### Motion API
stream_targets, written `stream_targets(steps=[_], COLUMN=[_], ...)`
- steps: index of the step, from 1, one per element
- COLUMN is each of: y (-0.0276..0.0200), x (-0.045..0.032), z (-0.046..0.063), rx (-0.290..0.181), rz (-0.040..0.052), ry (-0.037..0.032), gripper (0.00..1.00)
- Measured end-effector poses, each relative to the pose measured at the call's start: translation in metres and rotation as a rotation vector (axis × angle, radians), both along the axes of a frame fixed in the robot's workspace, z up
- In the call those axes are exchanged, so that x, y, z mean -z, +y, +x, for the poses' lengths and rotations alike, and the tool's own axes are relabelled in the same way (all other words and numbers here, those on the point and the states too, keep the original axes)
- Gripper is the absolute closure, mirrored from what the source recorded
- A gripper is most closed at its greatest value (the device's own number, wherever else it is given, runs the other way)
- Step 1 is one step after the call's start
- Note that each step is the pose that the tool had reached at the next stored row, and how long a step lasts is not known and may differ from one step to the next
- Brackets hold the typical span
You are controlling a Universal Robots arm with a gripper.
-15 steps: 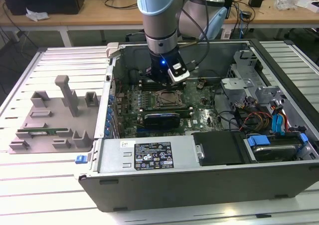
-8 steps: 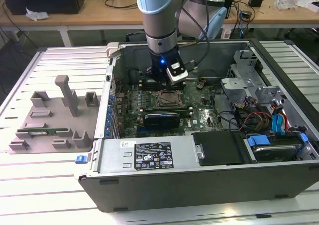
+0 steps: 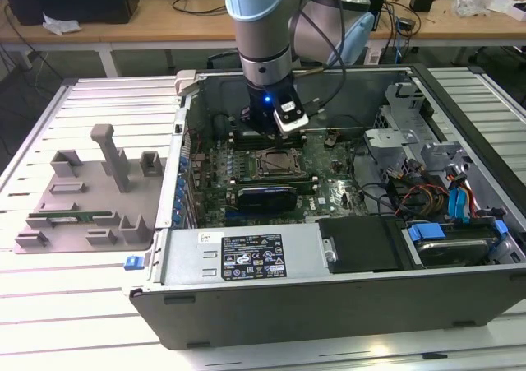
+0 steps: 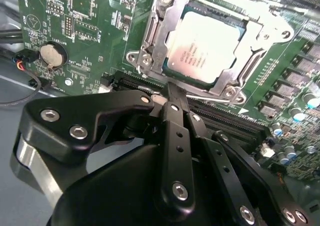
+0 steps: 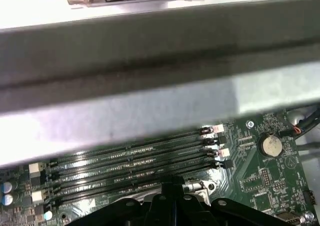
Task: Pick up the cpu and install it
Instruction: 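Install the first cpu locking lever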
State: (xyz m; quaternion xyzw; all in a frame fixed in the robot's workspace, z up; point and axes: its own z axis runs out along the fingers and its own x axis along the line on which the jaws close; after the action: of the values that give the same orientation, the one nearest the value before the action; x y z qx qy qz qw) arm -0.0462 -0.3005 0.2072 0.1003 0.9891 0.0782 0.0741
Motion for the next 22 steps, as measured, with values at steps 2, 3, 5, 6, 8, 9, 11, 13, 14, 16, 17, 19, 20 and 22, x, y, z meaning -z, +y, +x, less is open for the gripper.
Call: stream_targets(steps=[2, 3, 5, 6, 8, 9, 11, 13, 14, 16, 17, 19, 20, 22], y=[0.0030, 0.0050, 0.0067, 0.0067, 0.0068, 0.0068, 0.0068, 0.0059, 0.0034, 0.0034, 0.0035, 0.0035, 0.0035, 0.0035], x=[0.0000, 0.0001, 0.0000, 0.0000, 0.0005, 0.0009, 0.0020, 0.0060, 0.0082, 0.0097, 0.0098, 0.0099, 0.0099, 0.0089], z=[0.0000, 0.0000, 0.0000, 0.0000, 0.0000, -0.0001, -0.0002, -0.0008, -0.0011, -0.0010, -0.0009, -0.0009, -0.0009, -0.0010], rx=[0.003, 0.005, 0.008, 0.009, 0.014, 0.015, 0.018, 0.026, 0.033, 0.035, 0.035, 0.035, 0.035, 0.035], rz=[0.0001, 0.0001, 0.0000, 0.0000, -0.0002, -0.0006, -0.0012, -0.0044, -0.0111, -0.0046, 0.0039, 0.0072, 0.0068, -0.0023], ry=[0.0000, -0.0001, 0.0001, 0.0000, -0.0006, -0.0020, -0.0072, -0.0325, -0.0505, -0.0509, -0.0508, -0.0508, -0.0508, -0.0509], gripper=[0.89, 0.89, 0.89, 0.89, 0.89, 0.89, 0.89, 0.89, 0.89, 0.89, 0.89, 0.89, 0.89, 0.89])
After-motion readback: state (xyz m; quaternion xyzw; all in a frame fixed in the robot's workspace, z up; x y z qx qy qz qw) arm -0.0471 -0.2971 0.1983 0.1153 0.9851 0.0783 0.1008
